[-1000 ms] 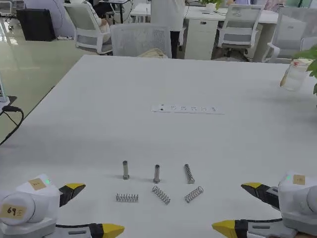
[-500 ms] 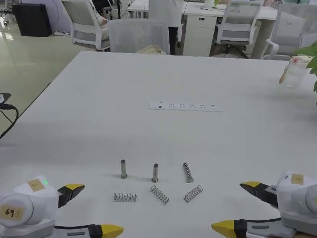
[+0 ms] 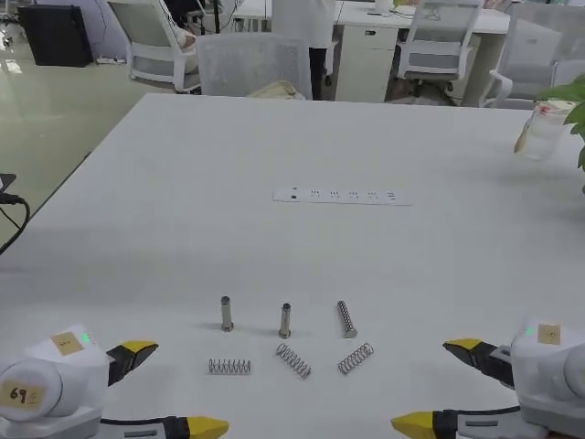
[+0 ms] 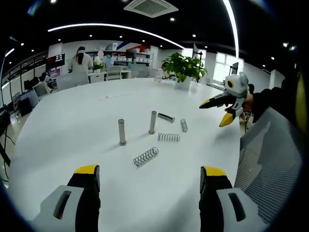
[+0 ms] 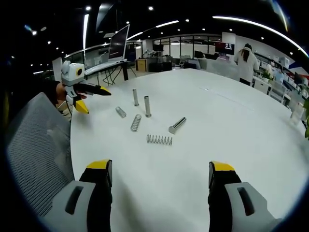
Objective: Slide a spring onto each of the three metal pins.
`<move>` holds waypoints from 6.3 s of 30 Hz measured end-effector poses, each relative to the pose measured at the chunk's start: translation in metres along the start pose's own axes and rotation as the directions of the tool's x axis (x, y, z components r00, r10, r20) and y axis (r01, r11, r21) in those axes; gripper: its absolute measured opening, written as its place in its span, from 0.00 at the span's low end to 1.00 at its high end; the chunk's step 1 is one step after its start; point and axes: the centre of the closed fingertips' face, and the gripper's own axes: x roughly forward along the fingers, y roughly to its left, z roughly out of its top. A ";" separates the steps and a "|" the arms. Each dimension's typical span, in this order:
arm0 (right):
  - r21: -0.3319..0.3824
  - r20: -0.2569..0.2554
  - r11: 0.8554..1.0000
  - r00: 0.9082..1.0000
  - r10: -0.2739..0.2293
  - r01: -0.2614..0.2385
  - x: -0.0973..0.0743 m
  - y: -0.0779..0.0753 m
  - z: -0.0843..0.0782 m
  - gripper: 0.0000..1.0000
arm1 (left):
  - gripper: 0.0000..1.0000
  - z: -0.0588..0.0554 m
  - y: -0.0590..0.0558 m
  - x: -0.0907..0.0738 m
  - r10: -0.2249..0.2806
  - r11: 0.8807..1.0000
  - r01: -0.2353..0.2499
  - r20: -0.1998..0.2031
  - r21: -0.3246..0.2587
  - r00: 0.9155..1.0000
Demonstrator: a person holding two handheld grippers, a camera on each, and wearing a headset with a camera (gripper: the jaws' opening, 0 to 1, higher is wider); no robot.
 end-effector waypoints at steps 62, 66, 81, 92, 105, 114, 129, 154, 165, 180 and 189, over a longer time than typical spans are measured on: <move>-0.030 -0.028 1.000 1.000 -0.009 0.008 0.002 -0.015 0.021 0.76 | 0.80 0.007 -0.002 -0.003 0.001 1.000 -0.001 0.046 -0.005 0.999; -0.046 -0.034 0.999 0.999 -0.005 0.004 0.007 -0.016 0.030 0.75 | 0.80 0.008 -0.003 -0.003 0.000 1.000 0.001 0.049 -0.004 0.999; -0.043 -0.061 0.999 0.998 0.004 -0.006 0.035 -0.035 0.056 0.68 | 0.79 0.009 -0.004 -0.005 0.004 1.000 -0.004 0.054 0.000 0.999; -0.054 -0.113 0.999 0.994 -0.001 -0.005 0.064 -0.042 0.071 0.61 | 0.79 0.010 -0.004 -0.006 0.003 1.000 -0.003 0.057 -0.002 0.998; -0.033 -0.195 0.999 0.981 -0.005 -0.002 0.089 -0.048 0.074 0.47 | 0.78 0.012 -0.006 -0.005 0.002 1.000 -0.002 0.061 -0.007 0.998; -0.033 -0.266 0.999 0.964 -0.022 0.014 0.107 -0.049 0.068 0.38 | 0.77 0.014 -0.006 -0.004 0.003 1.000 -0.003 0.067 -0.009 0.998; -0.014 -0.335 0.998 0.940 -0.062 0.061 0.126 -0.059 0.060 0.24 | 0.76 0.018 -0.005 -0.002 -0.005 1.000 0.005 0.080 -0.009 0.997; -0.035 -0.436 0.996 0.895 -0.089 0.082 0.140 -0.057 0.046 0.14 | 0.74 0.018 -0.006 -0.003 -0.011 1.000 0.011 0.087 -0.010 0.996; -0.071 -0.446 0.995 0.890 -0.093 0.069 0.144 -0.057 0.049 0.10 | 0.73 0.018 -0.006 -0.003 -0.009 1.000 0.010 0.089 -0.013 0.996; -0.085 -0.457 0.995 0.885 -0.088 0.055 0.139 -0.054 0.049 0.06 | 0.72 0.020 -0.006 -0.004 -0.009 1.000 0.010 0.096 -0.015 0.995; -0.080 -0.421 0.995 0.903 -0.091 0.063 0.130 -0.053 0.057 0.05 | 0.71 0.020 -0.007 -0.003 -0.014 1.000 0.015 0.096 -0.010 0.995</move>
